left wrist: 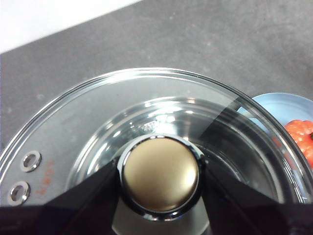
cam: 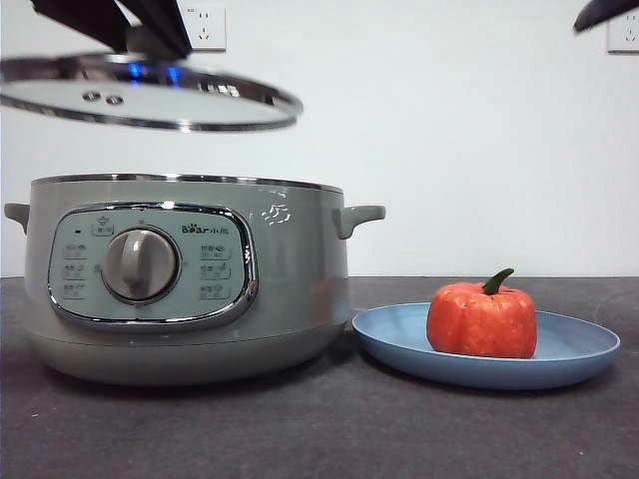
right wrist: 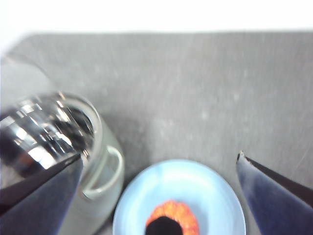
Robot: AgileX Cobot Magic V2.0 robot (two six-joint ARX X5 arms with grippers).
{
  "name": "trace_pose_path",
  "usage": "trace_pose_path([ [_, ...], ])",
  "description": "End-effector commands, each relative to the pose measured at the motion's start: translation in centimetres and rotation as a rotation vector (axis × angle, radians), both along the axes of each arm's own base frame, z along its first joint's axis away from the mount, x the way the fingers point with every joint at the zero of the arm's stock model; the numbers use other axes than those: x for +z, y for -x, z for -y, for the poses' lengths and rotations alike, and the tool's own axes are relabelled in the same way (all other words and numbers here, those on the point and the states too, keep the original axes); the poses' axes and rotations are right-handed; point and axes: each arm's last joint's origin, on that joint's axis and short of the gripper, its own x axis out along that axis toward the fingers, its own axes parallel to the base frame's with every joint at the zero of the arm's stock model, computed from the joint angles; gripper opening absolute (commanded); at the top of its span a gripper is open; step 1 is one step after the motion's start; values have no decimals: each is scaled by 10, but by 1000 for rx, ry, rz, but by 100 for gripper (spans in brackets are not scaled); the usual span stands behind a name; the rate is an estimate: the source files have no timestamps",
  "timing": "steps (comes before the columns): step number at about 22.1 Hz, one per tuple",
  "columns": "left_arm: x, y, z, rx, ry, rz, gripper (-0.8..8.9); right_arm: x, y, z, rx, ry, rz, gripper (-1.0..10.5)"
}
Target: Take the pumpkin out from the steamer,put the pumpkin in the blue plate,close the lid
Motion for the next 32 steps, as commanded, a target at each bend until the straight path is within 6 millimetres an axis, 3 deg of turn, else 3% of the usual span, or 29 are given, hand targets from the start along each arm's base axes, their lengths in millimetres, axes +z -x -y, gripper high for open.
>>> trace_pose_path([
  [1, -3, -10, 5, 3, 37, 20, -9, 3, 9, 6, -8, -17, 21, 535],
  [5, -19, -25, 17, -43, 53, -27, -9, 8, 21, 14, -41, -12, 40, 535],
  [13, -41, -36, 32, -67, 16, -98, -9, 6, 25, 17, -56, 6, 24, 535],
  [32, -59, -29, 26, -4, -130, -254, -9, 6, 25, 17, -56, 6, 24, 535],
])
